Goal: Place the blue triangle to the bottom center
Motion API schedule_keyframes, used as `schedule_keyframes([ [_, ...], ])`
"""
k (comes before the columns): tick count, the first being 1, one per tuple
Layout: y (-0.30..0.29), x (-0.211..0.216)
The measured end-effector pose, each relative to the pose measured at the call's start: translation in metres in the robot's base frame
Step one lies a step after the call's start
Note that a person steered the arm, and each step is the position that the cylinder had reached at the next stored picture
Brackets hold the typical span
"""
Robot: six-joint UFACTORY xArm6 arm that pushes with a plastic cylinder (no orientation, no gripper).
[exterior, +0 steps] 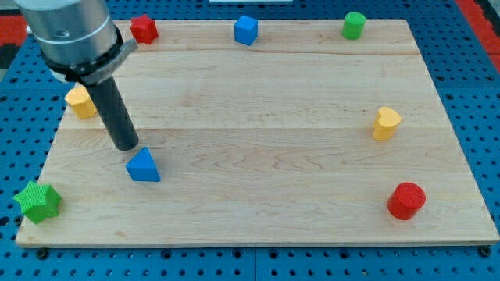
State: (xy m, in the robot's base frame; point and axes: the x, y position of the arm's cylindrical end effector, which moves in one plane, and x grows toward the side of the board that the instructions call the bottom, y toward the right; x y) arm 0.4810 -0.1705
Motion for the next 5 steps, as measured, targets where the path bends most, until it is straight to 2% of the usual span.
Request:
schedule_keyframes([
  [1, 0.047, 0.011],
  [2, 0.055, 0.030],
  [3, 0.003, 0.023],
  [4, -0.015, 0.047],
  [5, 0.048, 0.056],
])
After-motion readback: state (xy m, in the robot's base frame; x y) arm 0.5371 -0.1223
